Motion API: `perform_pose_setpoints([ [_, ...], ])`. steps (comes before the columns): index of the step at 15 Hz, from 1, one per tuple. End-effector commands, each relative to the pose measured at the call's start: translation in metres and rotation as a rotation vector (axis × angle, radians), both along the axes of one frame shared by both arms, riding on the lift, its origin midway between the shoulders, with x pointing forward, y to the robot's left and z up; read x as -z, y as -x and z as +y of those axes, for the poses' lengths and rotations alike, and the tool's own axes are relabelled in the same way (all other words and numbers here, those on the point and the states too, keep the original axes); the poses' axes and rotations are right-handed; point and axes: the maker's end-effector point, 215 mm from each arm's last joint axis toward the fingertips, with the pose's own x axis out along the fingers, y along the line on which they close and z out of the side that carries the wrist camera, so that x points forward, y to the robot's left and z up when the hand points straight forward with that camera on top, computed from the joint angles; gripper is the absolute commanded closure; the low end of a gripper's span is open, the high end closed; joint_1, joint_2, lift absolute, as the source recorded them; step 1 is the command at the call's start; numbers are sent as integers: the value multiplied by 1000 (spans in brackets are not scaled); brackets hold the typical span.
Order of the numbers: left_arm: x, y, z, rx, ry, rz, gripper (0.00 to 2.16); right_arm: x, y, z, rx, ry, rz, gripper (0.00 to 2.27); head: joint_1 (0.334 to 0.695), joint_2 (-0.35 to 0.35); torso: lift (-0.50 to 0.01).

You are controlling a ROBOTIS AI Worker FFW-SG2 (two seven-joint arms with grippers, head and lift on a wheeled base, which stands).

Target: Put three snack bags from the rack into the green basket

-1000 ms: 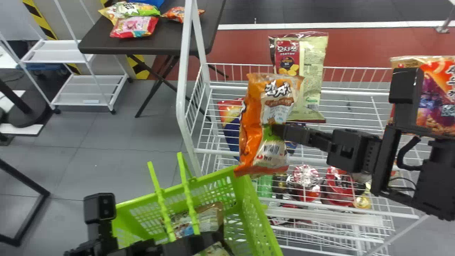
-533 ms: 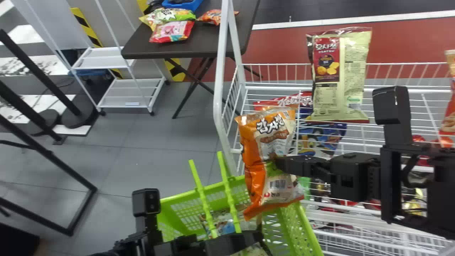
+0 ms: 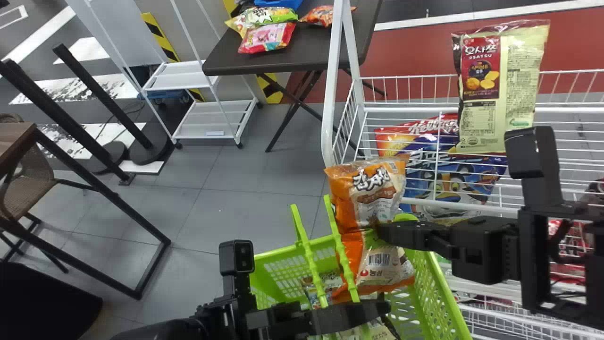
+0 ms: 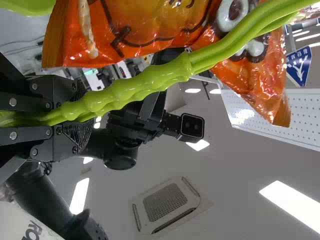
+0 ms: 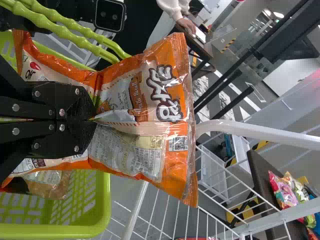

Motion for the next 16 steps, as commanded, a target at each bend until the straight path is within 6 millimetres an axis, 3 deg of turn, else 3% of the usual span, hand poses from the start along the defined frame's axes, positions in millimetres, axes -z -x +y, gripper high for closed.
perform_pose_setpoints([
  [1, -1, -1, 1, -2, 2, -3, 2148, 12, 15, 1, -16, 10, 37, 2250, 695, 350, 0],
  [7, -4, -2, 3, -7, 10, -8, 2148, 49, 54, 0, -38, 5, 153, 2250, 695, 350, 0],
  [11, -7, -2, 2, -2, 19, -13, 2148, 73, 63, 17, -46, -29, 214, 2243, 695, 350, 0],
  [12, -7, -1, 2, -2, 21, -12, 2148, 79, 62, 24, -38, -42, 220, 2142, 695, 350, 0],
  [13, -7, -1, 2, -1, 22, -14, 2148, 82, 57, 29, -24, -66, 217, 1865, 695, 350, 0],
  [14, -8, -1, 2, 0, 22, -15, 2148, 87, 60, 34, -30, -84, 236, 1254, 695, 350, 0],
  [15, -8, 0, 1, 1, 24, -14, 2148, 89, 59, 35, -27, -85, 239, 407, 695, 350, 0],
  [16, -8, 0, 2, 1, 24, -11, 2148, 89, 59, 34, -25, -86, 239, -2, 695, 350, 0],
])
